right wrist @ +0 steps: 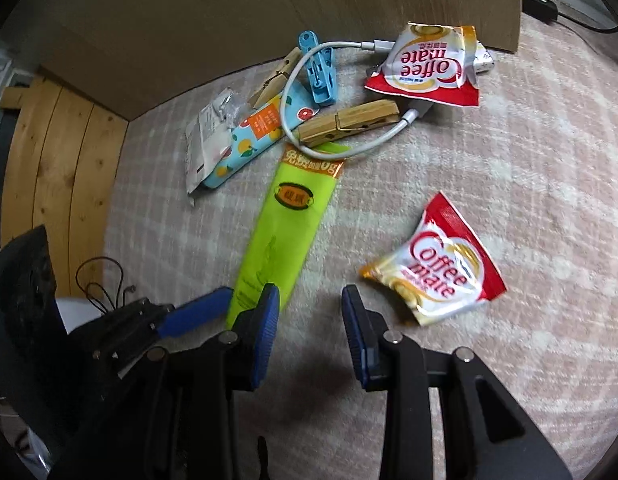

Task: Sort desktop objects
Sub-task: 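Grasp the green hand-cream tube with the left tool while right tool clamps it too, then lift the green tube with both tools into the black bin and release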

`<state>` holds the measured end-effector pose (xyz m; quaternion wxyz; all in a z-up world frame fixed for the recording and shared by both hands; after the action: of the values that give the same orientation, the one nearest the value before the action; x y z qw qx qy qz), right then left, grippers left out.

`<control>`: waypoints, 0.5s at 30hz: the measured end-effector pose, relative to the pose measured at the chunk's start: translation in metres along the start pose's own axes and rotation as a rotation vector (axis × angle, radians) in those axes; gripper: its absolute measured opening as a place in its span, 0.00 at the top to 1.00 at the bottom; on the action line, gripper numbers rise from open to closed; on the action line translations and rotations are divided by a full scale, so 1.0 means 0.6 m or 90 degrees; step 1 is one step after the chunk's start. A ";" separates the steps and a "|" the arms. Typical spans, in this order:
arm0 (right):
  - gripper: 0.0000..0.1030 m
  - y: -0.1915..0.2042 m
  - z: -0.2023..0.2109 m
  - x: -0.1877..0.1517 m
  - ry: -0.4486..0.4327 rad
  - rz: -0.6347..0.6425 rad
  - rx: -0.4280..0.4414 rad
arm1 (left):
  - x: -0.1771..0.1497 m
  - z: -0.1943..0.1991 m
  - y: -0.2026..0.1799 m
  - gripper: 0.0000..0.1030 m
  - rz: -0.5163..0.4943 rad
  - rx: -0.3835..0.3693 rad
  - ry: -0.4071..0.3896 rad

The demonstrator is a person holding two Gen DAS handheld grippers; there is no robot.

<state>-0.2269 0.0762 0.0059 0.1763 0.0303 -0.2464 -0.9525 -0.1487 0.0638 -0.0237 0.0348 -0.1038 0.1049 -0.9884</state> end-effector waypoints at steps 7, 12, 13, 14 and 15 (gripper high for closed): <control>0.71 -0.006 -0.019 0.021 0.012 -0.030 0.045 | 0.062 -0.035 -0.015 0.64 -0.018 -0.012 0.009; 0.75 -0.003 -0.022 0.024 0.013 -0.030 0.047 | 0.080 -0.044 -0.031 0.64 -0.011 -0.014 0.004; 0.76 -0.003 -0.022 0.021 0.011 -0.026 0.045 | 0.081 -0.043 -0.034 0.64 -0.007 -0.017 0.002; 0.77 -0.004 -0.021 0.020 0.009 -0.027 0.050 | 0.079 -0.043 -0.038 0.64 -0.008 -0.016 0.002; 0.77 -0.007 -0.017 0.018 0.006 -0.033 0.056 | 0.079 -0.043 -0.043 0.63 -0.011 -0.014 0.000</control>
<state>-0.2367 0.0711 -0.0050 0.1516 0.0490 -0.2864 -0.9448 -0.2020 0.0899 -0.0334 0.0254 -0.1048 0.1147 -0.9875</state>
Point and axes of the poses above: each gripper's, at about its wrist camera, not at the fingertips, and z roughly against the way its jaws point, y to its left, x to its top, the point moved 2 cm from there along -z, roughly the way its jaws point, and after that the axes turned 4 degrees about -z, right-handed, at the moved point
